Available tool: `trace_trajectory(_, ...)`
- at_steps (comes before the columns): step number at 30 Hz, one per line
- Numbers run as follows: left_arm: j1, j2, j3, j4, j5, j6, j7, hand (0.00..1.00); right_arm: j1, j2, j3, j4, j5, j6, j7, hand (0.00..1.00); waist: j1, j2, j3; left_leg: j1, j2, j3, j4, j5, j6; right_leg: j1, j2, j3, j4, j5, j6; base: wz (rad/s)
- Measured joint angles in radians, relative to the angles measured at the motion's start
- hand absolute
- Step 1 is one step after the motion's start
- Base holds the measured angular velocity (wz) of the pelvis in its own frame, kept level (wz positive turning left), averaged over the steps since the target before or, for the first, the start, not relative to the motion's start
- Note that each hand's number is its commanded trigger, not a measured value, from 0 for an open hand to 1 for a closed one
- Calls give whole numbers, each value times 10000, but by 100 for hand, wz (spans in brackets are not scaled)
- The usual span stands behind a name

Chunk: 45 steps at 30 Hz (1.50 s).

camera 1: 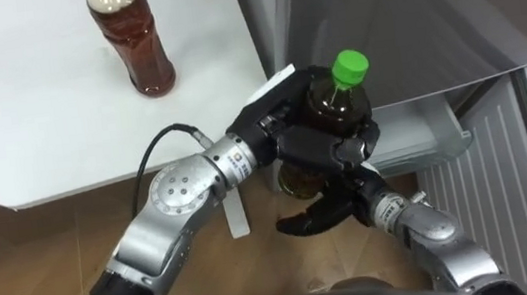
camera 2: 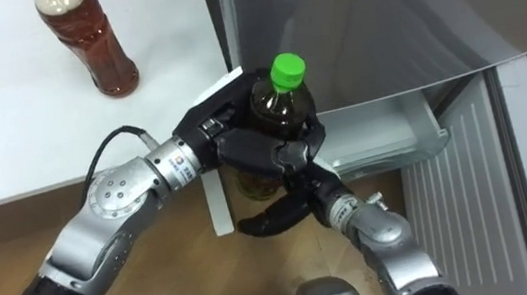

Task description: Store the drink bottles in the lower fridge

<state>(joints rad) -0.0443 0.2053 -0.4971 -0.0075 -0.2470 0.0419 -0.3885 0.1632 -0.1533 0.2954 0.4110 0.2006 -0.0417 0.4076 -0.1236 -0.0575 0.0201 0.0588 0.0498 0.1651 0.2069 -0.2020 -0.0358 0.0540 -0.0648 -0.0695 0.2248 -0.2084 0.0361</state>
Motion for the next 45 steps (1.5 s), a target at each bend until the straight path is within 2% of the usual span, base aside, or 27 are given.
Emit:
trace_trajectory(3,1,42,165,78,273,-24,-131,100,62,-28,-13,-47,791,-1,500,0,103,-41,3,-61,16,8,113,-2,0,-20,1,-17,-24,47,-7,0)
trace_trajectory(9,140,317,241,106,685,-45,-162,100,91,-231,54,-386,2061,4,1137,0,336,-18,-8,-122,103,5,227,-12,-4,-49,69,-106,-7,94,-57,2)
trace_trajectory(12,310,326,253,113,1046,-48,-288,100,227,-439,120,-517,2734,149,1586,0,479,37,-34,-131,103,-16,245,-15,-6,-42,69,-109,54,94,-57,0)
trace_trajectory(19,525,377,243,411,1195,-78,-303,100,234,-835,738,-471,4358,273,2122,0,529,145,-47,-135,116,-51,294,-15,-3,-12,69,-132,136,135,-59,0)
trace_trajectory(23,526,375,234,411,1214,-159,-308,100,226,-807,768,-434,4707,314,2186,0,560,194,-32,-131,122,-48,292,-15,-3,-13,80,-131,143,151,-66,0)
trace_trajectory(24,525,373,229,412,1211,-165,-303,100,226,-805,792,-434,4900,359,2187,41,559,201,-32,-130,122,-48,284,-15,-3,-14,82,-127,147,152,-66,0)
trace_trajectory(25,524,374,231,411,1211,-178,-299,100,226,-813,851,-432,5152,410,2159,53,562,201,-32,-129,123,-47,275,-14,-2,-14,89,-117,148,152,-66,0)
trace_trajectory(26,524,374,231,412,1211,-179,-294,100,226,-813,854,-432,5202,426,2149,100,567,201,-32,-129,124,-46,273,-14,-3,-14,91,-114,148,152,-66,0)
trace_trajectory(36,525,310,14,408,1184,-269,-298,100,213,-915,1051,-383,5537,456,1490,100,987,152,-8,-269,126,-24,287,-15,-3,-185,93,-104,135,152,-65,0)
trace_trajectory(45,524,93,27,463,799,-175,-23,100,152,-906,1159,-383,5537,412,1248,100,995,153,-19,-504,137,-30,347,-14,-3,-372,92,-140,150,153,-67,0)
